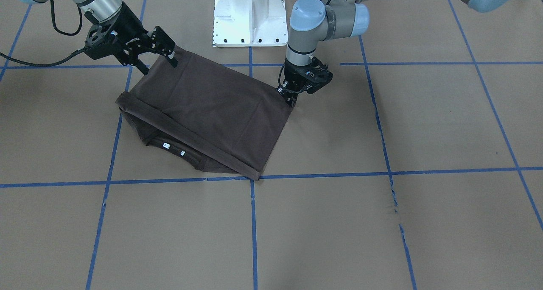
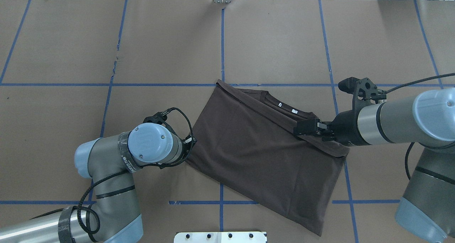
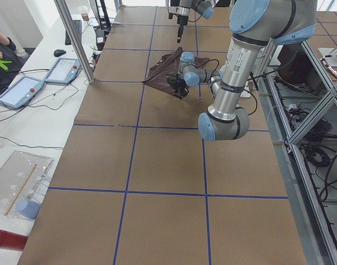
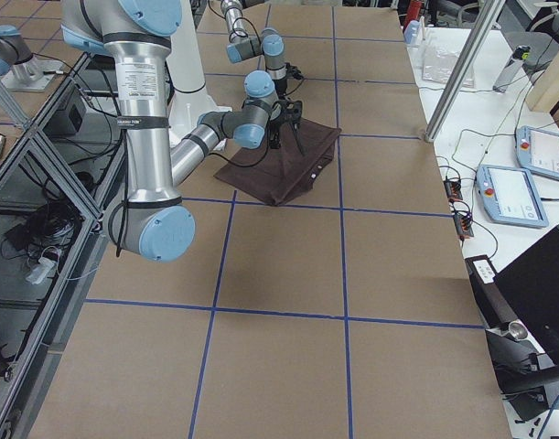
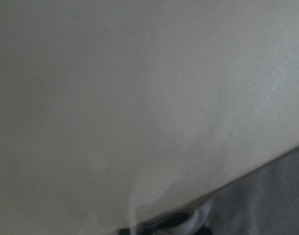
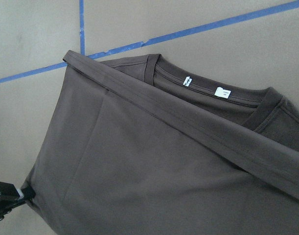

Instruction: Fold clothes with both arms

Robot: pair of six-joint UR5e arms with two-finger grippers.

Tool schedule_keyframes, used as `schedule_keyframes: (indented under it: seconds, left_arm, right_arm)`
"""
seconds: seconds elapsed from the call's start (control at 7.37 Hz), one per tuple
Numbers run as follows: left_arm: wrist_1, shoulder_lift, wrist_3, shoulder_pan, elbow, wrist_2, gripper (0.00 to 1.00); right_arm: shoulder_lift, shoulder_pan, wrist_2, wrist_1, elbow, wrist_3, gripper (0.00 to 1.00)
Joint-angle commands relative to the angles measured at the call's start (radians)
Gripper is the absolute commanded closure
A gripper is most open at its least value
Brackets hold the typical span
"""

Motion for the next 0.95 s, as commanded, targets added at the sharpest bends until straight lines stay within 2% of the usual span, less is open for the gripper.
schedule_keyframes:
  seconds: [0.0, 0.27, 0.54, 0.68, 0.81]
  left_arm:
    - [0.0, 0.001, 0.002, -0.006, -0.011, -0.002, 1.0]
    - [0.04, 0.0, 0.054, -0.093, -0.011, -0.003, 1.0]
    - [0.028, -0.002, 0.222, -0.236, 0.035, -0.003, 1.0]
    - [-0.01, -0.058, 0.302, -0.299, 0.129, -0.002, 1.0]
    - [-0.102, -0.171, 0.355, -0.347, 0.308, 0.0, 1.0]
  right_arm:
    - [0.0, 0.002, 0.002, 0.0, 0.0, 0.0, 0.0]
    - [-0.002, 0.003, 0.002, 0.0, 0.0, 0.0, 0.0]
    - [-0.002, 0.003, -0.002, 0.0, -0.001, 0.0, 0.0]
    - [-0.002, 0.006, -0.002, 0.0, -0.001, 0.002, 0.0]
    - [-0.002, 0.011, -0.004, 0.0, -0.001, 0.002, 0.0]
